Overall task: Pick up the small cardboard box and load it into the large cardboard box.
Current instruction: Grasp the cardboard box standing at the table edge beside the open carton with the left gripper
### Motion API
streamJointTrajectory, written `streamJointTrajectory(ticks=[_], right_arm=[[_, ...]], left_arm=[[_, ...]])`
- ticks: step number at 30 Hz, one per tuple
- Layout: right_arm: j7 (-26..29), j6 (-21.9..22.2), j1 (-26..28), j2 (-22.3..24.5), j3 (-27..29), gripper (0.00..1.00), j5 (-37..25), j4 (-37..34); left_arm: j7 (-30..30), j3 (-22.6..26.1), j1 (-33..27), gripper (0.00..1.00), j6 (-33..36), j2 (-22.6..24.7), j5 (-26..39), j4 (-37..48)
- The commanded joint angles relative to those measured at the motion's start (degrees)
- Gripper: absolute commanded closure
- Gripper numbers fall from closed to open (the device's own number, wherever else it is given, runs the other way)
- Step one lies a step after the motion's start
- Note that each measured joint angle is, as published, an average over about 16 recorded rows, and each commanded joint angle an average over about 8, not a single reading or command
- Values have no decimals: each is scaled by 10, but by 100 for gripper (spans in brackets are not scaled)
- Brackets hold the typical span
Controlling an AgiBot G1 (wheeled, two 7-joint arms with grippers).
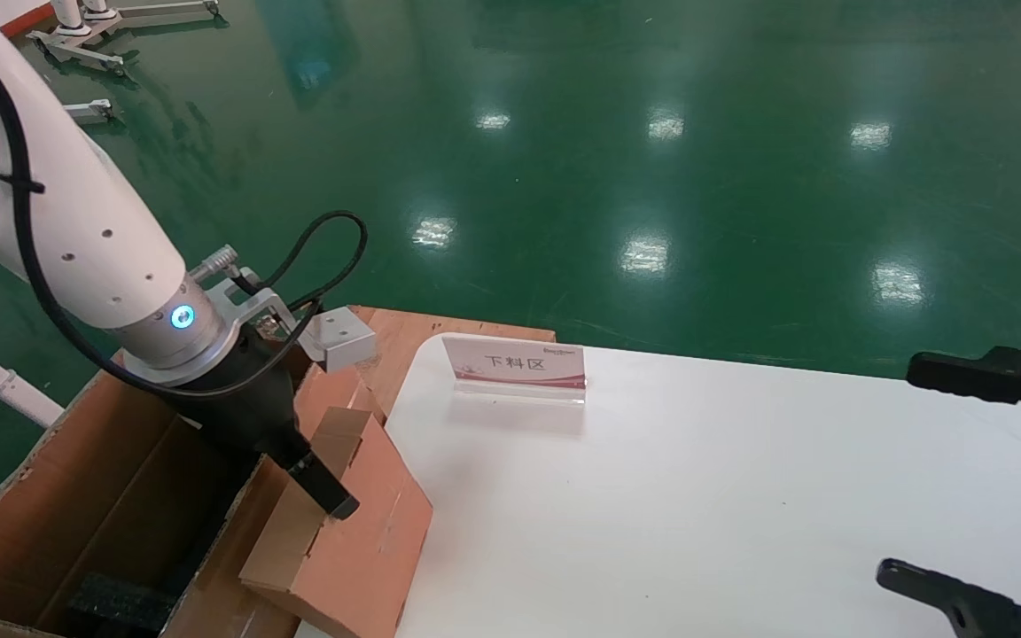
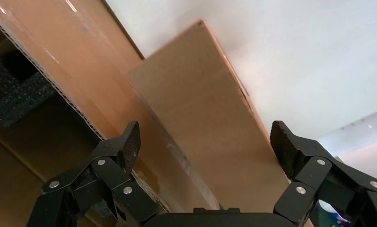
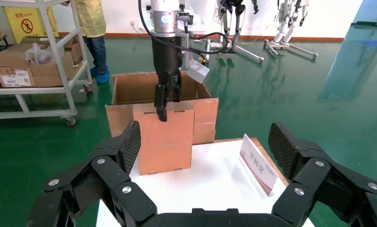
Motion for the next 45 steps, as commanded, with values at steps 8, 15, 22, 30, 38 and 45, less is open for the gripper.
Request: streamJointTrajectory(ticks=[8, 15, 22, 30, 38, 45], right_arm=[[0, 0, 0, 0, 0, 0, 0, 0], [0, 0, 0, 0, -1, 0, 0, 0], [0, 0, 0, 0, -1, 23, 0, 0], [0, 0, 0, 0, -1, 100, 1, 0], [0, 0, 0, 0, -1, 100, 1, 0], [0, 0, 0, 0, -1, 100, 1, 0]], left_arm=[[0, 3, 13, 0, -15, -6, 1, 0], [3, 4, 18, 0, -18, -9, -4, 0], [4, 4, 20, 13, -21, -11, -6, 0], [4, 4, 19, 100, -20, -10, -6, 0], [4, 3, 19, 100, -19, -10, -5, 0], [4, 3, 18, 100, -18, -10, -5, 0]])
